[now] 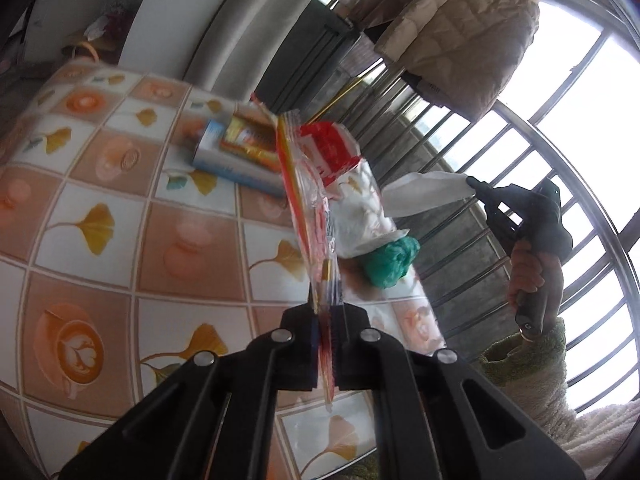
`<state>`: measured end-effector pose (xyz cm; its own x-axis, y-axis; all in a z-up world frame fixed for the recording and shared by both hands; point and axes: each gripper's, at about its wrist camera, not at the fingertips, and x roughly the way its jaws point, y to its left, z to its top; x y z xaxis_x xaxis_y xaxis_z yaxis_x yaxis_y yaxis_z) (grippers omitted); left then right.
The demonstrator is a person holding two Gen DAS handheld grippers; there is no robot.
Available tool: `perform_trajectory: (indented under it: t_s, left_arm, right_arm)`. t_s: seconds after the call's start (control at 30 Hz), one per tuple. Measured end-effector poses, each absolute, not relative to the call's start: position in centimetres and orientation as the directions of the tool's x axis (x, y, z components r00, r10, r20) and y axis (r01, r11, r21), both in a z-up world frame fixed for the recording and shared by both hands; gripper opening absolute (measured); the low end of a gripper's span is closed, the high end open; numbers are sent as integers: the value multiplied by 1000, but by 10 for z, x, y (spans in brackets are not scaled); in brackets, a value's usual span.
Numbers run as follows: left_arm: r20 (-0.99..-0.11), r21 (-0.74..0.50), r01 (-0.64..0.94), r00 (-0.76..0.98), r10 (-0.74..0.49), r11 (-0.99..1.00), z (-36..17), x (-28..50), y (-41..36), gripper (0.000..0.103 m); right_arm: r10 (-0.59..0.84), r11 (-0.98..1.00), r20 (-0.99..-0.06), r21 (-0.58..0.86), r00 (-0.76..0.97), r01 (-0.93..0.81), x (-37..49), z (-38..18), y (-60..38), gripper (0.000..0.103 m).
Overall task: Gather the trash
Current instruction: 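Grasp the white tissue with the right gripper while the left gripper lifts the bag, then carry bag and tissue over the wastebasket and open both grippers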
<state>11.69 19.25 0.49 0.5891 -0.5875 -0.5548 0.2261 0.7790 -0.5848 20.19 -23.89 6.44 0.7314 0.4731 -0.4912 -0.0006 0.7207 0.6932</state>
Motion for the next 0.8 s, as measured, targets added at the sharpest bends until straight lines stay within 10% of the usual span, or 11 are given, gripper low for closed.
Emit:
perform_trajectory:
  t_s: [0.47, 0.8]
  left_arm:
    - [-467, -540, 482, 510, -722, 690, 79, 128, 113, 4]
    - [-581, -507, 671, 198, -790, 541, 74, 178, -82, 4]
  right_arm:
    - [285, 758, -367, 652, 886, 27, 81, 120, -323, 0]
    - [-12, 700, -452, 633, 892, 330, -17, 76, -429, 0]
